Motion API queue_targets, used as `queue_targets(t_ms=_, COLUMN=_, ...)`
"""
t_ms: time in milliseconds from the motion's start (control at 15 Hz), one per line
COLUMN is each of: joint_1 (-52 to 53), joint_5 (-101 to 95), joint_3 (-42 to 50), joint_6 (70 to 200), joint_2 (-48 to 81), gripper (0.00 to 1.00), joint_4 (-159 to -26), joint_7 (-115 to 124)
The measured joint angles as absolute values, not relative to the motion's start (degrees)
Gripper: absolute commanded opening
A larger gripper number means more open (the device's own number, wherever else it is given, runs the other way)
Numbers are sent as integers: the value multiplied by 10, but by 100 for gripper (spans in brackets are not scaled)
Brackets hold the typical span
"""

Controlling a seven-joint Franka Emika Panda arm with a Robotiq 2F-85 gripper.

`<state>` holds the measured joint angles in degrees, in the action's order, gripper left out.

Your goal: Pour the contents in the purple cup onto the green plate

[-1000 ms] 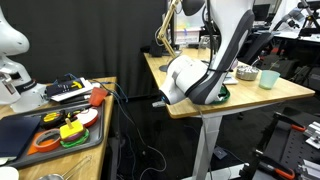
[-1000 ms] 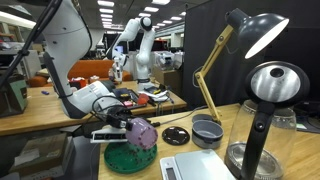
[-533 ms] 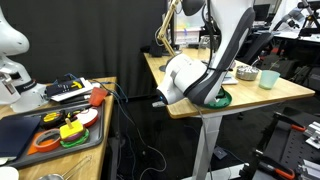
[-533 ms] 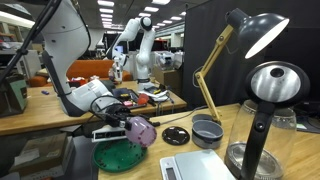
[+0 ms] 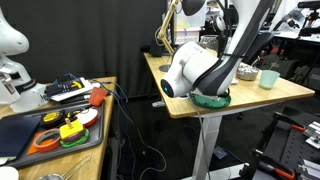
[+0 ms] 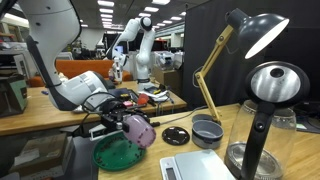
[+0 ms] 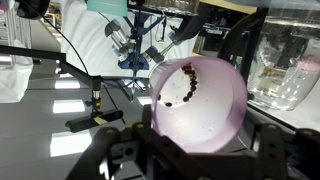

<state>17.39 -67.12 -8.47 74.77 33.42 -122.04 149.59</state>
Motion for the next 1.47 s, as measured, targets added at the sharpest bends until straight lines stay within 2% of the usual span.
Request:
queue_targets(t_ms=733, joint_1=272, joint_5=-738, joint_3=52, joint_6=924, joint_2=138, gripper=54, joint_4=-1320, joint_7=1491)
queue_targets(t_ms=1133, joint_1=294, joint_5=-774, joint_3=99, joint_6=1016, joint_2=60, gripper=54, joint_4=-1387, joint_7=1491)
queue_targets(t_ms=1467, joint_1=189, joint_5=-801, joint_3=19, joint_6=1085, joint_2=0, gripper=54, joint_4=-1433, joint_7=1491)
